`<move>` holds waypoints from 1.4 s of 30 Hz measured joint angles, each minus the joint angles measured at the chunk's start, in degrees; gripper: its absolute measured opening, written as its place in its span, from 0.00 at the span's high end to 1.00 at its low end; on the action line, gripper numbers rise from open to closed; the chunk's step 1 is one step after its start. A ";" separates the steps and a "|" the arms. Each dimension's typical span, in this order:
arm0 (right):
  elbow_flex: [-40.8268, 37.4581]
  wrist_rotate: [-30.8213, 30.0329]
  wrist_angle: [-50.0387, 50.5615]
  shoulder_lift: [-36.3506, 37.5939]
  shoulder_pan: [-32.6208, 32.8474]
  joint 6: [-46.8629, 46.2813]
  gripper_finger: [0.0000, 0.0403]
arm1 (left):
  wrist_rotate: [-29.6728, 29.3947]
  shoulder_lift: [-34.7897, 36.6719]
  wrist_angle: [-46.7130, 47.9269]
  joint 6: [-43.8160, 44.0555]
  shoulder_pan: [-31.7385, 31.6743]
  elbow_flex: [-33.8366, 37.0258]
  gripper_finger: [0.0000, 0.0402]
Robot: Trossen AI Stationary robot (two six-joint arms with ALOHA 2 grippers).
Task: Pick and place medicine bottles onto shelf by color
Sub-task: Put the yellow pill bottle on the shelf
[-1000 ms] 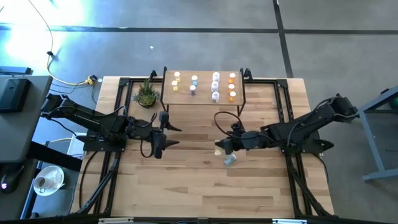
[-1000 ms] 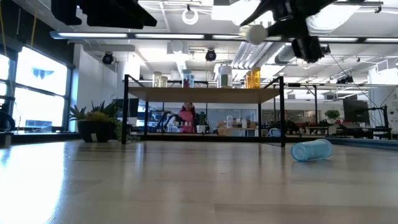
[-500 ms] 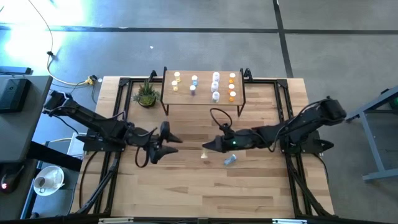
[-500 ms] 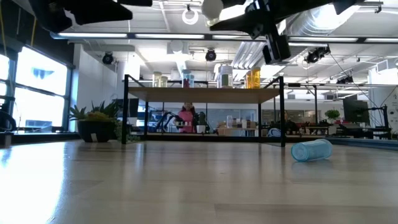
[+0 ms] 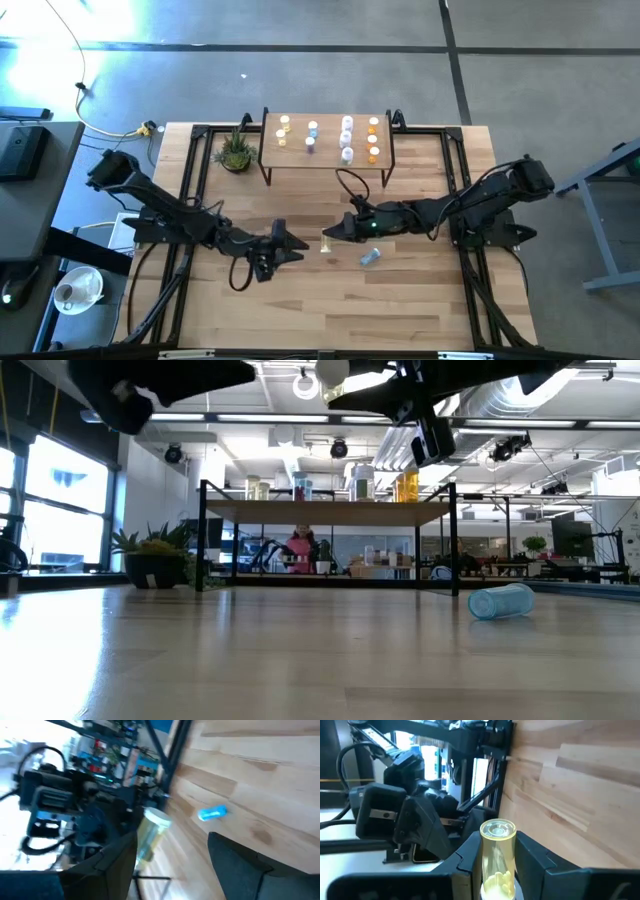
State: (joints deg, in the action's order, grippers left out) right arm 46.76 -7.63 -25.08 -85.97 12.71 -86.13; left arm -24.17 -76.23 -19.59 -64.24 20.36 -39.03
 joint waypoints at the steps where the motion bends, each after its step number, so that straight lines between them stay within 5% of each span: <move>1: 0.00 0.39 0.02 0.00 0.00 0.00 0.80 | -0.42 -1.27 -2.26 -1.12 0.02 0.00 0.42; 6: 0.00 3.51 0.45 0.00 0.02 0.00 0.80 | -4.87 -7.19 -13.90 -8.18 -0.17 0.00 0.42; 14: 0.00 4.70 1.32 0.00 0.02 -0.87 0.80 | -3.29 -14.58 -24.24 -18.77 -0.20 -0.04 0.42; 42: 0.00 4.86 1.88 0.02 0.02 -0.90 0.80 | -0.52 -18.72 -22.86 -23.01 -5.42 -4.22 0.64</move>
State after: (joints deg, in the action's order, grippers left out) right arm 46.76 -2.76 -23.20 -85.95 12.73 -87.03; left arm -24.69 -94.96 -42.46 -87.24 14.94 -43.24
